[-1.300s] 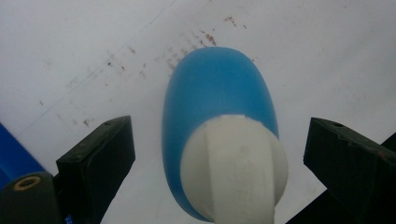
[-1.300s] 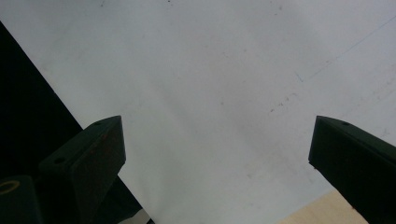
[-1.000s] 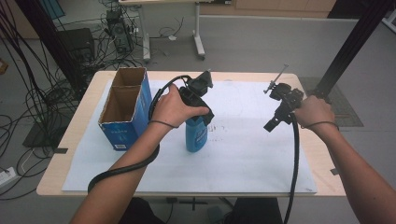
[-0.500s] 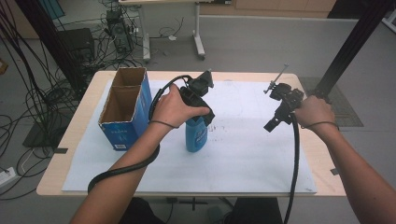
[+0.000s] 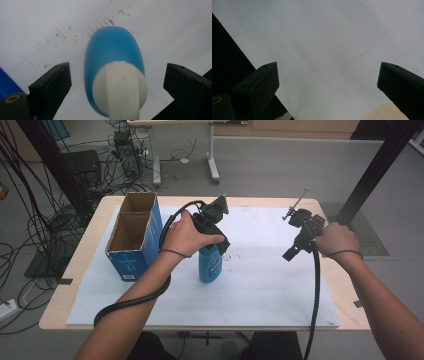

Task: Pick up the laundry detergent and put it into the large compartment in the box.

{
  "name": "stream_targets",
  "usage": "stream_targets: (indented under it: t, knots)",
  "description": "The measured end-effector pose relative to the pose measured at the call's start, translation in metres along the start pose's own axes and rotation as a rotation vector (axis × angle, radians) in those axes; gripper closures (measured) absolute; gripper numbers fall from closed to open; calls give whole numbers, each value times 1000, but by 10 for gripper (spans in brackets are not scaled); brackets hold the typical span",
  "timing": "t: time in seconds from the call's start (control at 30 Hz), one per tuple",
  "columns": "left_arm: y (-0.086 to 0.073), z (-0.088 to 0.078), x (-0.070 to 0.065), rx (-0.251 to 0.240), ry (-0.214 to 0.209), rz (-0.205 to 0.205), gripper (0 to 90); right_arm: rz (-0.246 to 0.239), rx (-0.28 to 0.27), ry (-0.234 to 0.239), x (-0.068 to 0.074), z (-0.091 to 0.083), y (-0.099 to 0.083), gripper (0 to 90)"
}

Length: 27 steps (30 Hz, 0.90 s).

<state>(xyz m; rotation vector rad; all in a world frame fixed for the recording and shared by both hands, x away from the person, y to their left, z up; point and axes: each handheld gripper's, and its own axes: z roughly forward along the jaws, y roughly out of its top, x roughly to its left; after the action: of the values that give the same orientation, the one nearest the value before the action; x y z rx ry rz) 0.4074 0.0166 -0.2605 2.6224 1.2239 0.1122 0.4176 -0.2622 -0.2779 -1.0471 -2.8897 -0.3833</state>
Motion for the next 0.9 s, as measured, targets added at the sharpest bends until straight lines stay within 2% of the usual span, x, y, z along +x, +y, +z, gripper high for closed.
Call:
stream_targets:
  t: [0.9]
  knots:
    - [0,2,-2,3,1,1,83,3,4,0,-2,-1,-1,36]
